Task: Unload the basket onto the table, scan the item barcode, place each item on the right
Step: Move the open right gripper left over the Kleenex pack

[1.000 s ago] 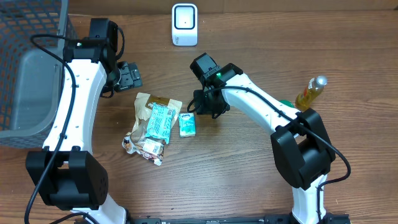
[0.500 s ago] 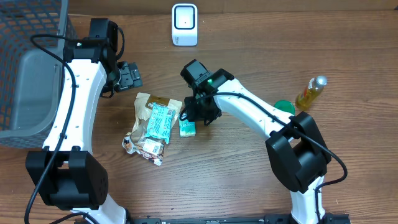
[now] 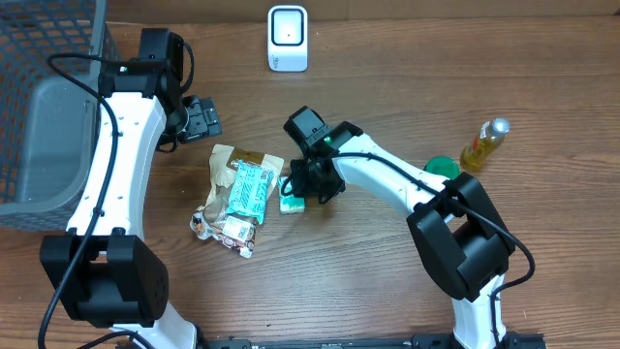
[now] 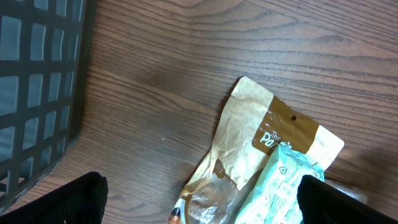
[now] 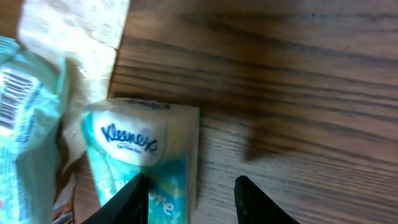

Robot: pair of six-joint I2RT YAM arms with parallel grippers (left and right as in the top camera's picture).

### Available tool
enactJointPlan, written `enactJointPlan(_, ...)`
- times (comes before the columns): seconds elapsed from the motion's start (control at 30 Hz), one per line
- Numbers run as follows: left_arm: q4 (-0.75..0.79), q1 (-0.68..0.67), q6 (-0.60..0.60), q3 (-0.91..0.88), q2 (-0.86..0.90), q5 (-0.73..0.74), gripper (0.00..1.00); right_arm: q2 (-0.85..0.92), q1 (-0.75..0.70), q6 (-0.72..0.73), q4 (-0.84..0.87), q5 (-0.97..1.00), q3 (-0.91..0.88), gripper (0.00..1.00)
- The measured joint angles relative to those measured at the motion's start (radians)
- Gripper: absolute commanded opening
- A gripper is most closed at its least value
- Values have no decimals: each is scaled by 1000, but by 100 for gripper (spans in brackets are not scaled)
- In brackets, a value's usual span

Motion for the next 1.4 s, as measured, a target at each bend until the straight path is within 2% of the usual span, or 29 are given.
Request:
enactJointPlan(0.9,0,0,0,0,0,0,100,0,0,59,60,-29,-44,40)
enactJointPlan(1.07,0,0,0,0,0,0,100,-8,-1,79,114,-56,-85,25)
enactJointPlan(1.27,0,0,0,0,0,0,100,-11,-2,87,125,-93,-91,18)
enactJointPlan(1.4,0,0,0,0,0,0,100,-12,-8,83,110,-115,-93,4)
